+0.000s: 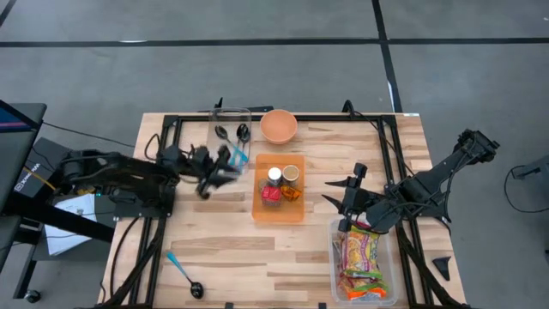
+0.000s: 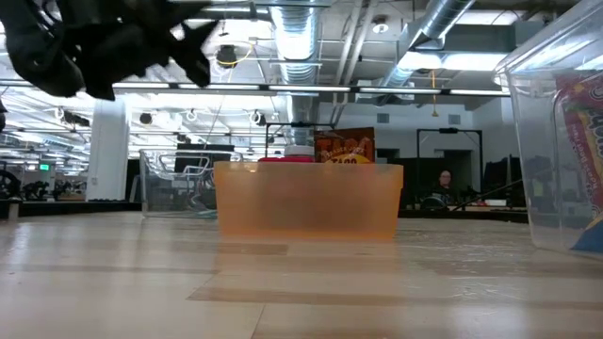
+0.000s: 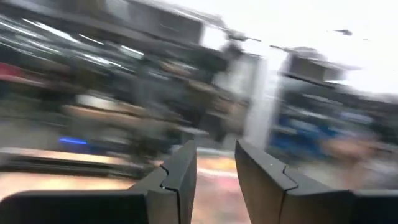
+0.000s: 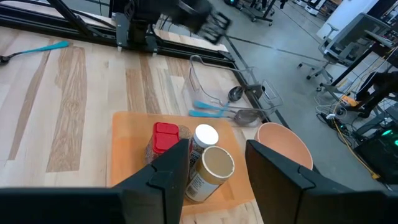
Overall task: Pick & Place Food Item
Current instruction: Put the blue spoon into the transparent bin
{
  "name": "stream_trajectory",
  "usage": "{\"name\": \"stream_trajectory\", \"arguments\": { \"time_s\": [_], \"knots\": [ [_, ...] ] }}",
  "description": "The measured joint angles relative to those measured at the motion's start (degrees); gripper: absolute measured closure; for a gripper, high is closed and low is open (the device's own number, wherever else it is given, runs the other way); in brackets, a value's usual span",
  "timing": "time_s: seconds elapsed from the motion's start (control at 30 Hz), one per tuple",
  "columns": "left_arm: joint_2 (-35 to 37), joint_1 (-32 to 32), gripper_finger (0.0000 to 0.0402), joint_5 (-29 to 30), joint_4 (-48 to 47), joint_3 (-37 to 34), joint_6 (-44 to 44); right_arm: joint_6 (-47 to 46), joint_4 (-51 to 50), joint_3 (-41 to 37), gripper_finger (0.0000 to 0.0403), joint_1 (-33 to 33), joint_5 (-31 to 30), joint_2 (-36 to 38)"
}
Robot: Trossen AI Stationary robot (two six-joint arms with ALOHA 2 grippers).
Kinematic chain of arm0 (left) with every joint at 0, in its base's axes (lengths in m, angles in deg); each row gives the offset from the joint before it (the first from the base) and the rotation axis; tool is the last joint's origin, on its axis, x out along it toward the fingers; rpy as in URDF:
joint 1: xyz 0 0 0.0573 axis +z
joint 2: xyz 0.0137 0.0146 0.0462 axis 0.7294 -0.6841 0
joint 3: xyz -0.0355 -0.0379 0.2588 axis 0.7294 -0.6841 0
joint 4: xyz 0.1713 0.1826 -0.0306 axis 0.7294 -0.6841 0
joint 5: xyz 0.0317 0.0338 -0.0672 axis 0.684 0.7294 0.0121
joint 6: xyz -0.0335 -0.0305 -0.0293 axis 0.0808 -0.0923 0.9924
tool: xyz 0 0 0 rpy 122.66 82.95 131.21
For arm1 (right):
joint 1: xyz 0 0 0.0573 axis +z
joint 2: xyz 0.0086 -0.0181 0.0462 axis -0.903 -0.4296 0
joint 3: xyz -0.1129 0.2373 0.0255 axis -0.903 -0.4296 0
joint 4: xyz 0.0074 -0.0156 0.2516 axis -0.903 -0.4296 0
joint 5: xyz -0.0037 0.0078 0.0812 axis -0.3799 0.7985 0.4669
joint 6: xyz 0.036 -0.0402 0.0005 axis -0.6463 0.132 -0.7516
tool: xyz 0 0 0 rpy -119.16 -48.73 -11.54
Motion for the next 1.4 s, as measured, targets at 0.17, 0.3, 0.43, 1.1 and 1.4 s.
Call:
{"name": "stream_trajectory", "arguments": {
  "time_s": [0.17, 0.3, 0.43, 1.1, 1.4],
  "knots": [
    [7.25, -4.95, 0.0298, -6.88, -10.95, 0.0, 0.21, -0.01, 0.0, 0.01, 0.0249, 0.0, 0.02, 0.0],
    [10.62, -7.32, 0.0298, -6.83, -15.37, -0.02, -3.59, -0.22, 0.01, 0.0, 0.0249, 0.0, 0.02, -0.02],
    [11.62, -7.76, 0.0298, -6.58, -15.83, -0.04, -4.73, -0.44, 0.0, 0.01, 0.0249, 0.0, 0.02, 0.0],
    [11.69, -14.68, 0.0298, 0.55, -16.08, -0.04, -4.65, -0.52, -0.83, -0.01, 0.0249, 0.02, 0.02, -0.02],
    [11.69, -27.8, 0.0298, 12.01, -26.58, 4.31, -10.9, -0.6, -0.83, 0.01, 0.0249, 0.0, 0.02, -0.01]
  ]
}}
